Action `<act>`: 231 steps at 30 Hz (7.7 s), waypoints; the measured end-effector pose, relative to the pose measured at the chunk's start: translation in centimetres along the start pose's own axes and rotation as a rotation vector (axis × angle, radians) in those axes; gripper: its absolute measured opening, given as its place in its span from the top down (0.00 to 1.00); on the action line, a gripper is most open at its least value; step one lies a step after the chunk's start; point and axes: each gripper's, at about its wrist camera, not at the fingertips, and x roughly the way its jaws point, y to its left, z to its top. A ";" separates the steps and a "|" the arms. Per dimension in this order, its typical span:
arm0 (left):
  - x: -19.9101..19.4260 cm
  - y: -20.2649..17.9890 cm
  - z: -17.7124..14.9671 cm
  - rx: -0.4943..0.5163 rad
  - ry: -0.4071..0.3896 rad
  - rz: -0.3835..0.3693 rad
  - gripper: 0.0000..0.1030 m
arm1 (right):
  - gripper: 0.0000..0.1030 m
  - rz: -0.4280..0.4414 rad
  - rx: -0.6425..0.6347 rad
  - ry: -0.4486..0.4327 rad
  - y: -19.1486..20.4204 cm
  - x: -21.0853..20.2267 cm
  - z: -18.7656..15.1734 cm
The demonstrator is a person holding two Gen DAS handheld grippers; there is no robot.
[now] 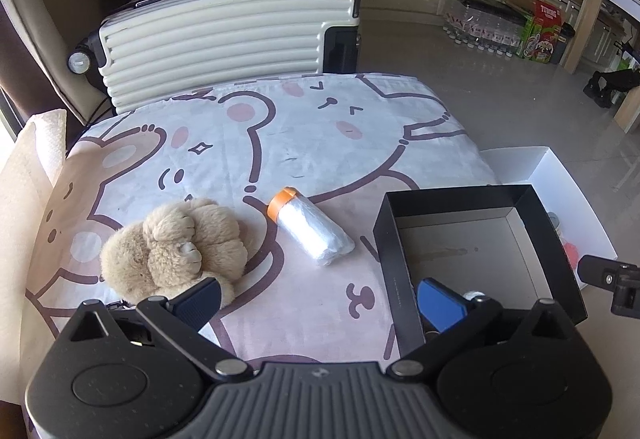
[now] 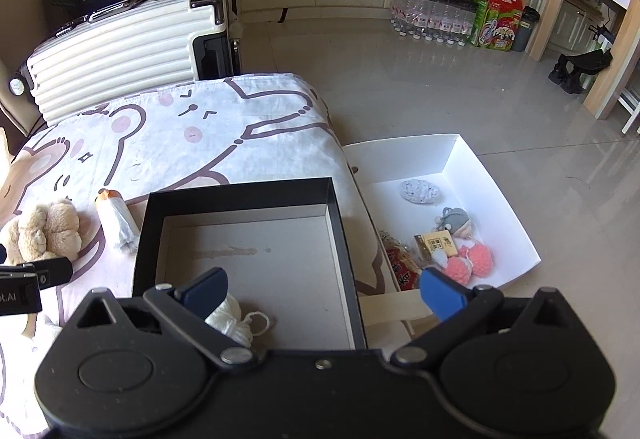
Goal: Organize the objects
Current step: 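Open the right gripper to release the yarn and withdraw both grippers, then move the left gripper to the wooden oval board while the right approaches the white cloth, then close the left gripper on the wooden board while the right grips the white cloth, then lift and carry the board and cloth over the black box with both grippers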
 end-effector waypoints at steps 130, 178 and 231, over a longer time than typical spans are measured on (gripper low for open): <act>9.4 17.9 -5.3 -0.321 0.310 0.079 0.43 | 0.59 0.664 -0.680 0.426 25.7 8.2 -6.2; 7.5 14.0 -6.0 -0.037 0.420 0.037 0.57 | 0.71 0.454 -0.344 0.376 21.6 9.0 -2.9; -6.0 11.5 -1.3 -0.119 -0.048 0.105 0.57 | 0.71 0.336 -0.224 -0.071 16.5 -2.9 1.6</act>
